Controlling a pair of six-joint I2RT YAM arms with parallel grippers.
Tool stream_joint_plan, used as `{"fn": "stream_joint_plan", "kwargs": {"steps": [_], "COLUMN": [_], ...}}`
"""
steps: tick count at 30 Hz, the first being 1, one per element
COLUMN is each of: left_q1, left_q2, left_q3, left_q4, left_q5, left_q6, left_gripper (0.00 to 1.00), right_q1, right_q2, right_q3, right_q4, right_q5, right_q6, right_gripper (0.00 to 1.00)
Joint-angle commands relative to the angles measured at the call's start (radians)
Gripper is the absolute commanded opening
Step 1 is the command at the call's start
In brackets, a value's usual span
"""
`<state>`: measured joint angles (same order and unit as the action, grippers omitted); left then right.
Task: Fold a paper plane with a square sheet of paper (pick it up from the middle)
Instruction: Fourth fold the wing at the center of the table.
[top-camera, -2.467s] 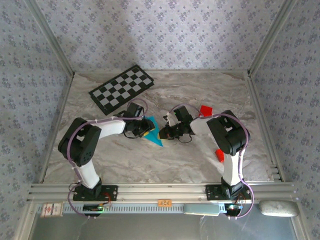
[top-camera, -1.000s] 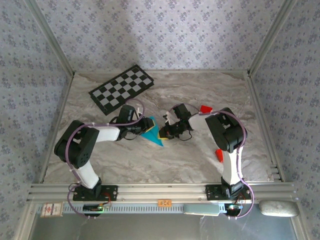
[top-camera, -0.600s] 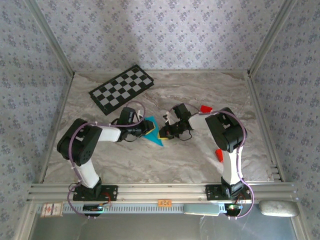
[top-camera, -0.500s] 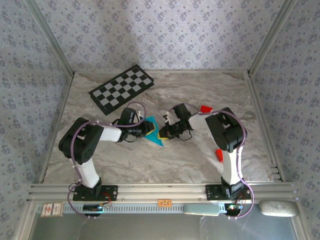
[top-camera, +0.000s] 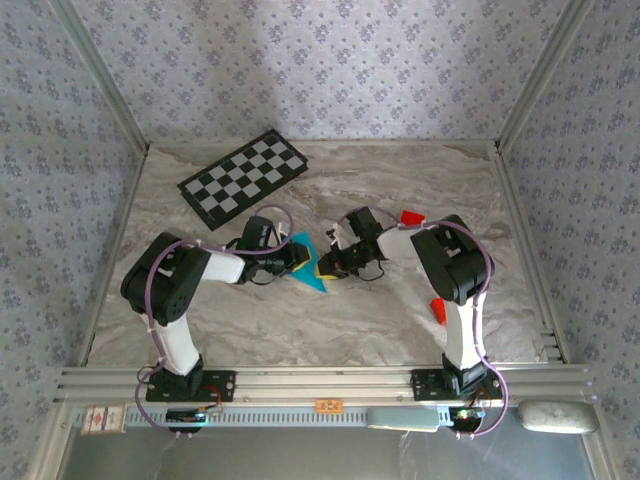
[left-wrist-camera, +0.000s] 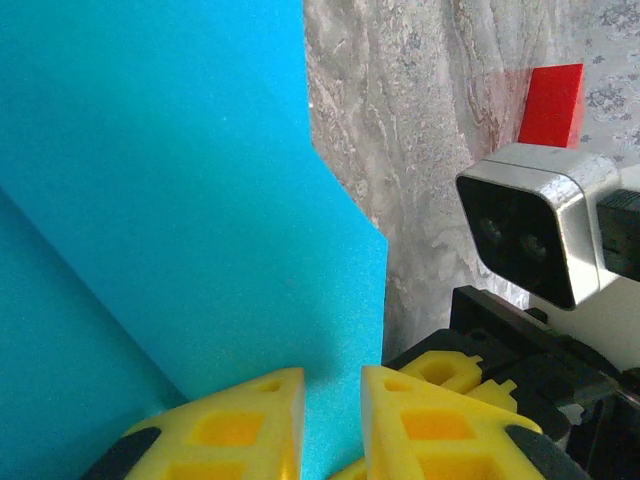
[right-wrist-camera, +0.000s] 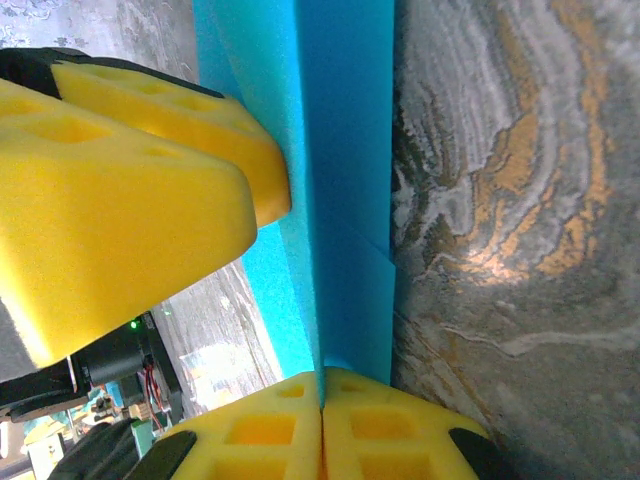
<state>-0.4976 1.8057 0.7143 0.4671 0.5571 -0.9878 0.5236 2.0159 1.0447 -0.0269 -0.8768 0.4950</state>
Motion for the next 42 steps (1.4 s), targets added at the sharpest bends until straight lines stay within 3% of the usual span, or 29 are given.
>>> {"fn": "stream_joint_plan", "kwargs": {"steps": [1,18,36,39,42], "left_q1": [-0.005,-0.005,-0.005,-0.005,-0.004], "left_q2": [0.029,0.040,0.067,0.066,0.064], "left_q3": [0.025,0.036,0.051,0.051,0.052], "left_q4": [-0.007,-0.131,-0.185,-0.188,-0.193], "left_q5": [-0.002,-0.048,-0.068,-0.068,-0.069], "left_q6": [0.003,0.011,0.009,0.009,0.008], "left_gripper": [0.21,0.21,0.20,0.20,0.20], "right_q1": [-0.025,-0.025,-0.020,-0.020,-0.016], "right_q2": [0.067,0.041,-0.107,-0.165,-0.220], "right_q3": [-0.032,-0.026,-0.040,-0.047,-0.034], "right_q4": [-0.119,-0.135,-0.163,-0.136,-0.185], "right_q5": [0.162,0.159,0.002,0.024,0.121], "right_q6": [-0.003,-0.004,-0.006,0.005,-0.014], "right_gripper": [0.10,0.13,0.22,0.23,0.24]}}
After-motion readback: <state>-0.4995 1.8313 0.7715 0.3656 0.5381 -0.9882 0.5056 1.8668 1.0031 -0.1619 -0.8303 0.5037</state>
